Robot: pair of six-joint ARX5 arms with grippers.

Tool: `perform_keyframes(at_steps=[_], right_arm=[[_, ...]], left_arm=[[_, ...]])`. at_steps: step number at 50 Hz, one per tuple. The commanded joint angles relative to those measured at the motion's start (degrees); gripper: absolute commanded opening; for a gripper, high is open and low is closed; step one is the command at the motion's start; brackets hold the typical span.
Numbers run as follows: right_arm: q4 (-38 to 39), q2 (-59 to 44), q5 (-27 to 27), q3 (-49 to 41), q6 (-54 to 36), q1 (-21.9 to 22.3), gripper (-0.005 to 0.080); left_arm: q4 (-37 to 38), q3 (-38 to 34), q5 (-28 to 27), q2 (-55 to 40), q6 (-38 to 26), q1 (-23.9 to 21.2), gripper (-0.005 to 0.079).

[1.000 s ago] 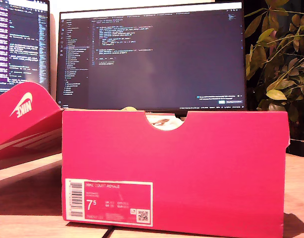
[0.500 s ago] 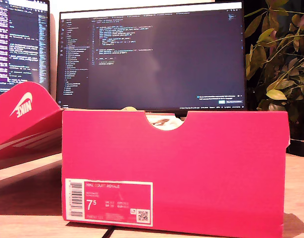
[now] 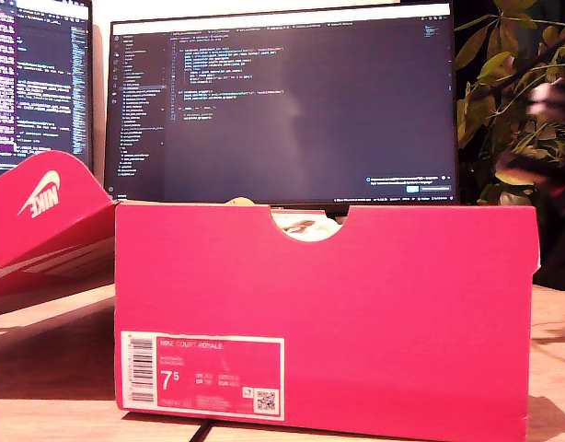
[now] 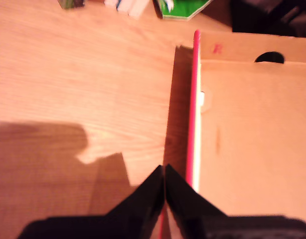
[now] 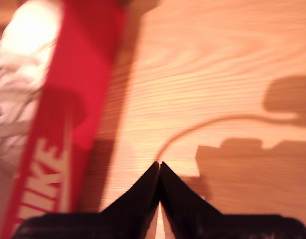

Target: Close the red shoebox by pushing the lid with your left arm and holding the box in place with your right arm

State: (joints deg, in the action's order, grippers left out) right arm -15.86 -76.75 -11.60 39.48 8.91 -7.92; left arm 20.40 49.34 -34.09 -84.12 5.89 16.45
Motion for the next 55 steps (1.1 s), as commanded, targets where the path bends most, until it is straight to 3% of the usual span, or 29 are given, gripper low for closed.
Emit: perform_keyframes(at_steps=[1, 18, 24, 55], right_arm=[[1.27, -1.20, -0.33, 2.03, -0.31, -1.03, -0.0012], [3.61, -6.51, -0.46, 5.55, -0.02, -4.70, -0.0012], [5.60, -8.20, -0.46, 5.75, 0.17, -5.70, -0.0012], [7.80, -9.14, -0.50, 5.77, 0.24, -6.93, -0.0012]], left_arm=[[0.15, 1.42, -1.16, -2.78, -0.39, 0.31, -0.0019], [2.51, 4.79, -4.02, -12.81, -1.51, 0.33, -0.0019], [4.55, 4.79, -7.56, -14.53, -2.19, 0.24, -0.0019], [10.23, 4.79, -11.21, -14.99, -4.83, -5.01, -0.0019]])
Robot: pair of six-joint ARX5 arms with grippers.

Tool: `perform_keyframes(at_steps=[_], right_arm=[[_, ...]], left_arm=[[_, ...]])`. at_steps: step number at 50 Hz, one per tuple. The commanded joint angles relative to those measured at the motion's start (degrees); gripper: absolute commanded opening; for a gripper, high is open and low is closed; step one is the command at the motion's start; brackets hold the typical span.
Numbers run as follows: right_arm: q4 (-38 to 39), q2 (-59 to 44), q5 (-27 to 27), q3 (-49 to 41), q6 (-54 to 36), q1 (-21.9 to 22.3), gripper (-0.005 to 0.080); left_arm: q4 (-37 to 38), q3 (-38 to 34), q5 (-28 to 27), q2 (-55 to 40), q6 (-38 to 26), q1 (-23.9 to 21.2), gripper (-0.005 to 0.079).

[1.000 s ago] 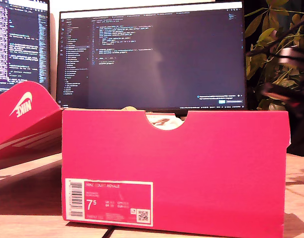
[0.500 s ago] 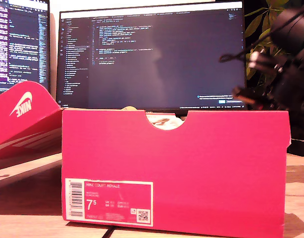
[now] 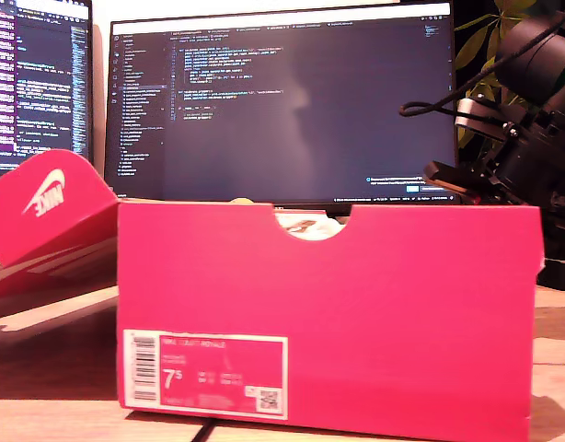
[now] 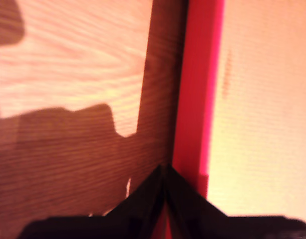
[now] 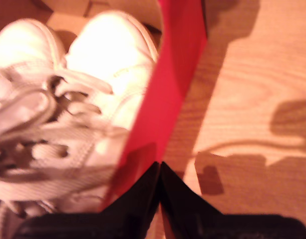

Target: Close the red shoebox by pushing the lid with your left arm and holding the box in place with your right arm

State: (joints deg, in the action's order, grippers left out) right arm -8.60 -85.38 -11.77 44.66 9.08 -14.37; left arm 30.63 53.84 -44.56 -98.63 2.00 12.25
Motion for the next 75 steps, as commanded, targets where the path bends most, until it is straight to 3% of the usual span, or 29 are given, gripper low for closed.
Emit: perform_keyframes(at_steps=[1, 19, 34, 46, 75], right_arm=[[0.55, -0.50, -0.33, 0.59, 0.07, -0.52, -0.0012], [0.17, -0.61, -1.68, 0.59, 0.02, -1.81, -0.0012], [1.62, -1.09, -3.04, 0.57, -0.07, -4.20, -0.0012], [3.63, -1.09, -3.28, 0.59, 0.15, -7.72, -0.0012], [4.85, -1.09, -3.34, 0.59, 1.51, -9.90, -0.0012]], left_arm=[[-0.13, 0.28, -1.05, -0.48, -0.94, -0.81, -0.0019], [4.00, 6.86, -8.68, 0.04, -1.07, -0.79, -0.0019], [14.80, 19.82, -9.53, 2.82, -4.07, -0.81, -0.0019], [20.65, 25.49, -10.93, 4.61, -5.14, -1.53, -0.0019], [20.76, 27.36, -16.70, 6.54, -4.35, -13.51, -0.0019]])
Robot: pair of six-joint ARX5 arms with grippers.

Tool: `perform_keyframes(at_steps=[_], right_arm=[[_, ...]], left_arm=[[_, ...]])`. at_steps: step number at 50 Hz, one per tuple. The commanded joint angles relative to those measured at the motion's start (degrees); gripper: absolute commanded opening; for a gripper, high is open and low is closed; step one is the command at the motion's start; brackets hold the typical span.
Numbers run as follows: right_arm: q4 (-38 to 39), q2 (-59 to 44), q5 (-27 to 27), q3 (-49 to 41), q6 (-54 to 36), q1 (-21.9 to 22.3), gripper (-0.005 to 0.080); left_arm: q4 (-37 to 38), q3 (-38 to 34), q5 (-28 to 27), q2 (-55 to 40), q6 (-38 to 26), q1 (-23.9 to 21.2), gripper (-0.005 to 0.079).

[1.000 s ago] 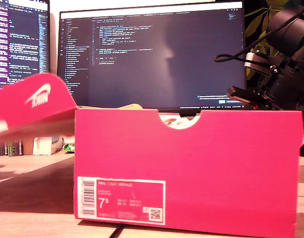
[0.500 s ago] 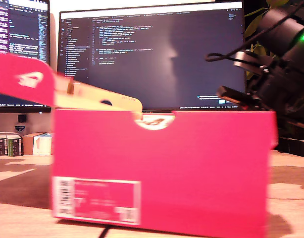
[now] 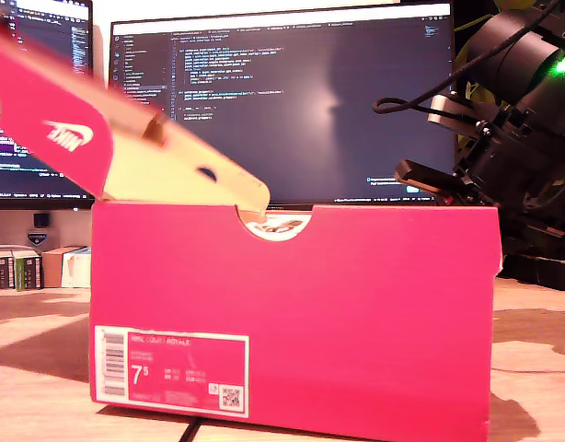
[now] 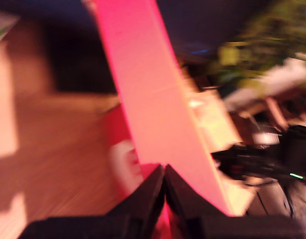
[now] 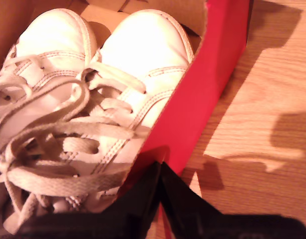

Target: Close the red shoebox by pushing the lid with your left arm and holding the box in place with your right arm

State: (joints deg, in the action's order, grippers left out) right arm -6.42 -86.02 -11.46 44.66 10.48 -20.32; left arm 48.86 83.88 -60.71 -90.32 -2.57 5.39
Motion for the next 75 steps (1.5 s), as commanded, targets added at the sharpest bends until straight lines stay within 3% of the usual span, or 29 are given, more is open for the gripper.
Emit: perform_keyframes(at_steps=[1, 20, 38, 47, 54, 61, 66, 75], right_arm=[[2.67, -0.46, -3.65, 0.59, 0.11, -3.96, -0.0012], [2.38, -0.46, -3.56, 0.59, 0.20, -3.37, -0.0012], [0.48, -0.28, -3.30, 1.99, -0.07, 2.58, -0.0012], [-2.01, -0.24, -2.25, 2.23, -2.91, 6.14, -0.0012], [-9.03, 0.42, 6.71, 3.06, -6.54, 9.16, -0.0012], [-11.89, 1.64, 11.13, 3.10, -10.05, 11.54, -0.0012], [-12.72, 2.91, 9.75, 3.10, -10.19, 11.91, -0.0012], [-13.99, 5.77, -0.22, 6.16, -7.06, 10.84, -0.0012]], left_arm=[[2.56, -2.25, -0.57, -1.49, 0.33, -6.86, -0.0019], [2.82, 7.15, -0.59, -0.33, 2.60, -13.18, -0.0019], [-2.62, 7.54, 0.09, -0.33, 3.85, -21.73, -0.0019], [-9.14, 11.23, 12.13, 0.07, 3.30, -24.30, -0.0019], [-9.49, 15.89, 23.45, 0.07, 3.10, -25.03, -0.0019], [-5.46, 17.51, 30.71, 0.07, 2.47, -25.00, -0.0019], [-1.99, 17.51, 33.38, 0.07, 0.50, -25.00, -0.0019], [-0.85, 17.51, 34.64, 0.02, -0.90, -24.72, -0.0019]])
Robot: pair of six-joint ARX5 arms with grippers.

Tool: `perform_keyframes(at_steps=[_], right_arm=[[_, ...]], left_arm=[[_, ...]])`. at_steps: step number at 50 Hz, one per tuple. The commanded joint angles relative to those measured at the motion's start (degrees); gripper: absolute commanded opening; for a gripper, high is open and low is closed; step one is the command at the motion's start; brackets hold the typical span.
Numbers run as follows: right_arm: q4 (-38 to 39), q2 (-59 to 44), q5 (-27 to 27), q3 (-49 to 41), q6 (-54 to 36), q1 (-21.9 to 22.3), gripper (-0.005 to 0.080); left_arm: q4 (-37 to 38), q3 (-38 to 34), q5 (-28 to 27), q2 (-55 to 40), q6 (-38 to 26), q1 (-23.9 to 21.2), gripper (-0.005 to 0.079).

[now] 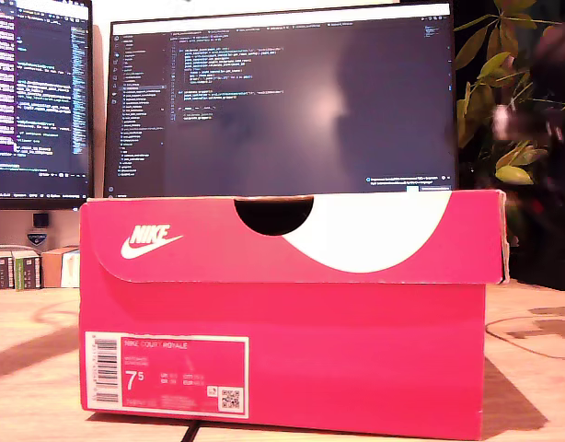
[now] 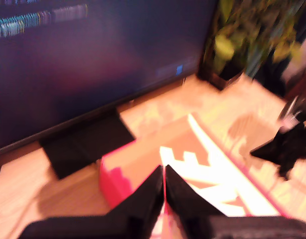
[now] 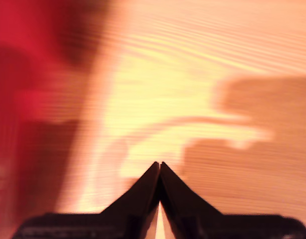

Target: Close the red shoebox by pushing the lid with your left arm and holding the box in place with your right arm

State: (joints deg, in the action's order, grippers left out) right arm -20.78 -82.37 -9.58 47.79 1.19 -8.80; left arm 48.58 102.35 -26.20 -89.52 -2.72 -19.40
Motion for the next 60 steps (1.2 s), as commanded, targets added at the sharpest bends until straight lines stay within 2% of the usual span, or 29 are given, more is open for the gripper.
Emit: perform_keyframes(at_steps=[1, 13, 17, 29, 41, 60], right_arm=[[0.09, 2.29, -3.28, 3.85, 2.47, -0.96, -0.0012], [-3.56, 2.84, -14.19, 12.20, 4.07, -4.09, -0.0012], [-3.78, 2.84, -15.93, 12.68, 4.42, -5.51, -0.0012], [-6.60, 2.56, -15.87, 12.68, 4.09, -9.05, -0.0012], [-11.52, 0.55, -12.31, 12.66, 1.49, -10.34, -0.0012], [-13.25, -5.60, -12.24, 12.59, -0.24, -12.26, -0.0013]], left_arm=[[-0.55, -0.96, 0.13, -0.79, -0.74, 0.17, -0.0019], [-0.15, -0.96, 0.13, -0.79, -0.76, 0.26, -0.0019], [-0.13, -0.96, 0.11, -0.79, -0.74, 0.26, -0.0019], [-0.11, -0.96, 0.11, -0.79, -0.76, 0.26, -0.0019], [0.87, -0.96, 0.11, -0.79, -1.05, 0.26, -0.0019], [1.49, -0.96, 0.13, -0.79, -1.90, 0.26, -0.0019]])
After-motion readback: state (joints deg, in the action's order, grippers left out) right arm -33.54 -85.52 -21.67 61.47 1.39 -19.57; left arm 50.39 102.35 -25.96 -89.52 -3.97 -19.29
